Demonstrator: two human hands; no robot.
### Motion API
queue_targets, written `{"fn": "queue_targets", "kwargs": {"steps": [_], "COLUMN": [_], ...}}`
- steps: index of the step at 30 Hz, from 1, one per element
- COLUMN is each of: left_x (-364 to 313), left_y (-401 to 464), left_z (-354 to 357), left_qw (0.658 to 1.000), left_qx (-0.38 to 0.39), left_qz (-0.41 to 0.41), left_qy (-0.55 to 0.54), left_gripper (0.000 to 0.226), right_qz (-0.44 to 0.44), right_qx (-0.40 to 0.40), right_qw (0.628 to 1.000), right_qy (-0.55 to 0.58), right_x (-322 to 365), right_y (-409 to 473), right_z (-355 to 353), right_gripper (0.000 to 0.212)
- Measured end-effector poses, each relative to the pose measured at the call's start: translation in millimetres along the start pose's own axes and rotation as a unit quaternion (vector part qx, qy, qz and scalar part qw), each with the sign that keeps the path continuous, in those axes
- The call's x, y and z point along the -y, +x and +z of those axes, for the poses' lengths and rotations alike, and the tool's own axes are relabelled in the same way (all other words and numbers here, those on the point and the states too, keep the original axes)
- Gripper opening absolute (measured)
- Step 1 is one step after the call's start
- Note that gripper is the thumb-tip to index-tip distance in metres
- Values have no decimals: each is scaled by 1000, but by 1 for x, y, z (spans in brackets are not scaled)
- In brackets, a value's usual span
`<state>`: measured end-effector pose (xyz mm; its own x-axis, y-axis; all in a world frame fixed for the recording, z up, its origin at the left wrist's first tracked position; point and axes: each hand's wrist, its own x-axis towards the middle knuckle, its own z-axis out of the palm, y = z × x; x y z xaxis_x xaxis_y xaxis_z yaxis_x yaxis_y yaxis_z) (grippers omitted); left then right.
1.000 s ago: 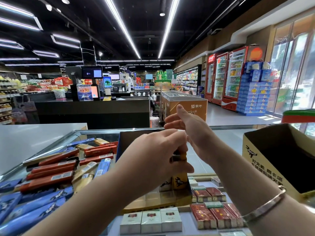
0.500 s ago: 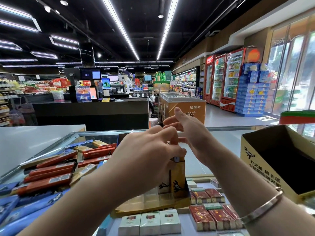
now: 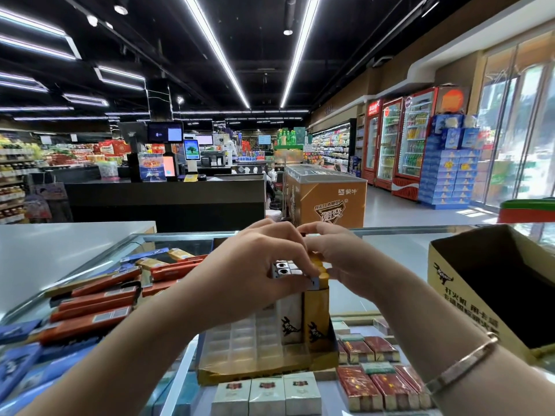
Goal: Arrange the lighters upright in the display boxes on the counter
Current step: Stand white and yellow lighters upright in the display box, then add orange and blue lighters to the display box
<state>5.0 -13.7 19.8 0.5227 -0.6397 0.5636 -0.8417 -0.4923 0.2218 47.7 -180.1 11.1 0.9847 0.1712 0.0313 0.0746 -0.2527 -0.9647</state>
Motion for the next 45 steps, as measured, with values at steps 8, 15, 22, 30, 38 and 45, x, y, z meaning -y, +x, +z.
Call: {"fn": "queue_targets", "kwargs": {"steps": [8,15,22,30,38,45], "left_x": [6,-7,-12,-9,38,90], "left_y": [3,2,4,4,-40,-57], "left_z": [14,47,63,34,-1,-18], "left_qw": [986,970,976,979,953,871], "left_qx": [37,-33,-17,-108,-190,17], "left_qz": [-117,-83,-44,-74,-230,-467], "left_qy": [-115,-225,-211,-157,47,150], "left_gripper": [26,16,34,28,23,43], "right_qz": [-9,5,-3,-12,-10,-25], "right_qx": [16,-13,-72,-94,-86,-82], "right_qw": [1000,1000,997,995,993,992], "right_qy": [3,-7,-15,18,75,89], "right_x": [-2,3,0,4,10,11], "right_y": [0,-6,-1,1,-9,-13], "right_z": [-11,-32,-32,-18,1,5], "right_gripper": [20,21,19,16,27,24]}}
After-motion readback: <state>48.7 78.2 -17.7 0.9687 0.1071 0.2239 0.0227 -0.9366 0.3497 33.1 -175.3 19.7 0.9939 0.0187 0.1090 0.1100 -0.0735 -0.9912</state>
